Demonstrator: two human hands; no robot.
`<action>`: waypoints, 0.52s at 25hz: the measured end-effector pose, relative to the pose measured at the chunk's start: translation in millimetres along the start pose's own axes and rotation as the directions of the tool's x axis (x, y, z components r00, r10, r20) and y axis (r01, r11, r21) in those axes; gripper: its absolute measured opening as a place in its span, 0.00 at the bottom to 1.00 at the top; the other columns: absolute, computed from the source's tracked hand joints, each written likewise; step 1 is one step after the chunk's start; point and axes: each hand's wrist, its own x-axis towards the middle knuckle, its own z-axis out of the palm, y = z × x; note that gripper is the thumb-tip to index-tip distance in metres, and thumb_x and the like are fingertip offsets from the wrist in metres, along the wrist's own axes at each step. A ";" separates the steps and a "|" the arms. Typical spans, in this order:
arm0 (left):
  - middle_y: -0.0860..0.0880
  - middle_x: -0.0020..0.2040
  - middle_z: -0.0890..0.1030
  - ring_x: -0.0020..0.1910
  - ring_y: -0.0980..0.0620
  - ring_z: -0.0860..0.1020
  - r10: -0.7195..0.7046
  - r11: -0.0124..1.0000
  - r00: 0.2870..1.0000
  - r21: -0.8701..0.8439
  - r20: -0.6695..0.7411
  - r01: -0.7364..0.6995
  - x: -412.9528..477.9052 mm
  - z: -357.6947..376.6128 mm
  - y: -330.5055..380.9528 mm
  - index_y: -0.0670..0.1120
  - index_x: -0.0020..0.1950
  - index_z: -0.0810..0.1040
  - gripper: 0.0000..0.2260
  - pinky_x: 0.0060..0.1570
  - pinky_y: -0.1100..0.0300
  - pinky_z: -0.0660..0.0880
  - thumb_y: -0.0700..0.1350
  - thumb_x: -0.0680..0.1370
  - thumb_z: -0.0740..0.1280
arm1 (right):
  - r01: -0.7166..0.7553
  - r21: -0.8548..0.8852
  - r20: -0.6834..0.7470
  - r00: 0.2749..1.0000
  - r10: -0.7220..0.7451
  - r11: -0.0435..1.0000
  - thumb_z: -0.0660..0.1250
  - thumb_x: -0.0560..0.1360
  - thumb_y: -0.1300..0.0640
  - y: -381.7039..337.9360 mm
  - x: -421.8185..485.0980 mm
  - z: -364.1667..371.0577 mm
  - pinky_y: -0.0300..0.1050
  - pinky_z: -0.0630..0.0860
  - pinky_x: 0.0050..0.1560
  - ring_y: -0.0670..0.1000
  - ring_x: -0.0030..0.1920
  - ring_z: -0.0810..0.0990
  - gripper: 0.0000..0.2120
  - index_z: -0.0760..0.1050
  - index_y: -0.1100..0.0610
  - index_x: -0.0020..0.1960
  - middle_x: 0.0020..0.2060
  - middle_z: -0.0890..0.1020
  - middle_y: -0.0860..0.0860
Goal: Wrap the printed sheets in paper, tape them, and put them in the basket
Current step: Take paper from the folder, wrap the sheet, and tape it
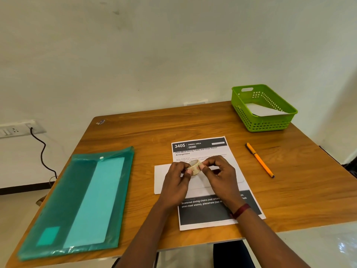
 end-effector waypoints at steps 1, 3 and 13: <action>0.52 0.50 0.76 0.50 0.60 0.73 -0.007 1.000 1.000 -0.004 -0.003 0.007 0.3 0.0 -0.2 0.48 0.53 0.75 0.03 0.47 0.60 0.73 0.44 0.82 0.62 | -0.001 0.011 0.002 1.000 0.001 1.000 0.73 0.73 0.61 -0.3 -0.2 0.1 0.47 0.79 0.40 0.47 0.47 0.81 0.05 0.80 0.53 0.44 0.43 0.82 0.45; 0.52 0.50 0.77 0.49 0.59 0.74 -0.030 0.999 1.000 -0.024 -0.003 0.030 1.0 -0.1 -1.3 0.47 0.52 0.75 0.03 0.47 0.55 0.74 0.44 0.82 0.62 | -0.005 0.036 0.001 1.000 0.005 0.999 0.74 0.72 0.61 -0.7 -0.3 -0.2 0.47 0.80 0.41 0.47 0.47 0.81 0.05 0.80 0.53 0.44 0.43 0.82 0.45; 0.48 0.46 0.81 0.44 0.54 0.78 -0.142 0.974 0.990 -0.182 -0.008 0.138 -0.2 -2.5 4.7 0.46 0.47 0.77 0.06 0.41 0.64 0.74 0.44 0.82 0.63 | -0.065 0.085 0.033 0.998 0.062 0.994 0.75 0.71 0.61 3.0 -1.4 -0.6 0.40 0.78 0.43 0.46 0.43 0.82 0.05 0.83 0.55 0.46 0.41 0.84 0.46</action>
